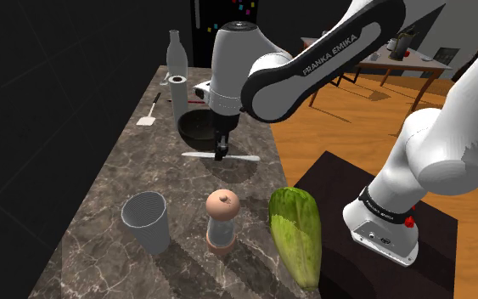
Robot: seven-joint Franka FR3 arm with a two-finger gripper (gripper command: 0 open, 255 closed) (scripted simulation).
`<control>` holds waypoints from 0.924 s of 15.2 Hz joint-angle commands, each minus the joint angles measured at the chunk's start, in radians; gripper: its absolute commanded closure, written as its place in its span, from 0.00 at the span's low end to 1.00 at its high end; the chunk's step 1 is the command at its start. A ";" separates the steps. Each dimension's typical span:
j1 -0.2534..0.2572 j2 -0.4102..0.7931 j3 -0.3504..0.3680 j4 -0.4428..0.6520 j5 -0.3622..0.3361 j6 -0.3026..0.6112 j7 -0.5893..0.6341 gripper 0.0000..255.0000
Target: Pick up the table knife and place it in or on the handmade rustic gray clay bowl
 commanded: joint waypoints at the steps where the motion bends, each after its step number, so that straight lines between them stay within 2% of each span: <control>1: 0.000 -0.019 -0.001 0.008 0.008 -0.028 -0.006 1.00; 12: 0.003 -0.107 -0.008 0.078 0.035 -0.183 -0.029 1.00; 14: -0.007 -0.090 -0.019 0.108 0.030 -0.196 -0.047 1.00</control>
